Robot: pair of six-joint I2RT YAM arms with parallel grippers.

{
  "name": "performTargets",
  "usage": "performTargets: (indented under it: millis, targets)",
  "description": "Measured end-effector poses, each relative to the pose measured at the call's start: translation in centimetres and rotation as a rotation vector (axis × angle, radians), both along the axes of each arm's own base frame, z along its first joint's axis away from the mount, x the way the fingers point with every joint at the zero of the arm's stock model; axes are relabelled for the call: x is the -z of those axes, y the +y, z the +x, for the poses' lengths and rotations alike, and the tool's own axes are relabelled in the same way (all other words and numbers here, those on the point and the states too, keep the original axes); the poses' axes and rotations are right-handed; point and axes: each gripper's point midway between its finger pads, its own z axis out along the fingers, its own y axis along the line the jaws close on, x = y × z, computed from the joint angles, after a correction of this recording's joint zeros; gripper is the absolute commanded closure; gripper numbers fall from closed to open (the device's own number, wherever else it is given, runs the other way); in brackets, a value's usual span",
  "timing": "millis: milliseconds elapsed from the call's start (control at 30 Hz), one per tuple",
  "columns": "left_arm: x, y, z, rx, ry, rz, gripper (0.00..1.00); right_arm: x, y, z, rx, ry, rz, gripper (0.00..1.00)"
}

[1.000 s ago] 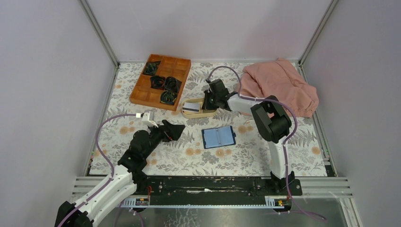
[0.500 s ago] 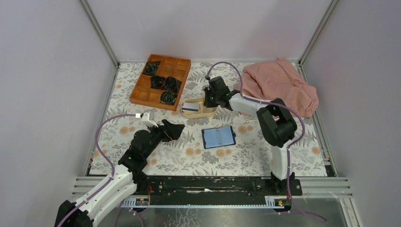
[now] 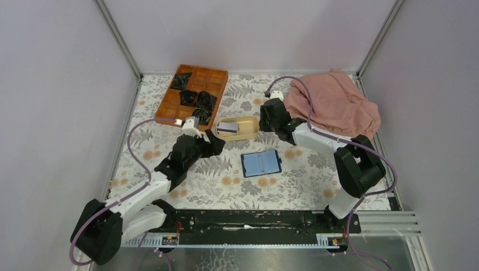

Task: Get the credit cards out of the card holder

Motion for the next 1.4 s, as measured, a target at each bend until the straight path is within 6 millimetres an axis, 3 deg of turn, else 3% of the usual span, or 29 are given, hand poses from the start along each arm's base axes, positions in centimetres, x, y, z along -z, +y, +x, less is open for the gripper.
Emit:
performTargets:
  millis: [133,267,400,600,867,1067,1167,1400]
  targets:
    - [-2.1,-0.7,4.1,-0.046,-0.030,0.076,0.30,3.1,-0.5,-0.9,0.014,0.071,-0.026,0.78]
    - [-3.3,-1.7,8.6,-0.079,-0.043,0.168,0.30,4.7,-1.6,-2.7,0.025,0.110,-0.035,0.78]
    - [-1.9,-2.0,11.2,-0.115,0.019,0.255,0.52,4.5,-2.5,-3.8,0.029,0.105,-0.028,0.80]
    - [0.9,-0.7,11.1,-0.188,0.119,0.307,0.50,3.8,-3.1,-4.8,0.031,0.083,-0.008,0.80]
    - [3.3,0.6,10.5,-0.280,0.205,0.328,0.48,5.5,-3.8,-6.1,0.038,0.115,-0.014,0.83]
    - [6.3,0.8,10.1,-0.290,0.278,0.359,0.58,5.5,-3.6,-6.0,0.037,0.112,0.001,0.85]
    - [7.5,0.9,9.9,-0.291,0.304,0.371,0.72,5.7,-3.5,-6.1,0.032,0.111,0.009,0.85]
    - [7.3,0.7,10.3,-0.313,0.303,0.343,0.92,6.4,-3.6,-6.6,0.025,0.128,0.006,0.86]
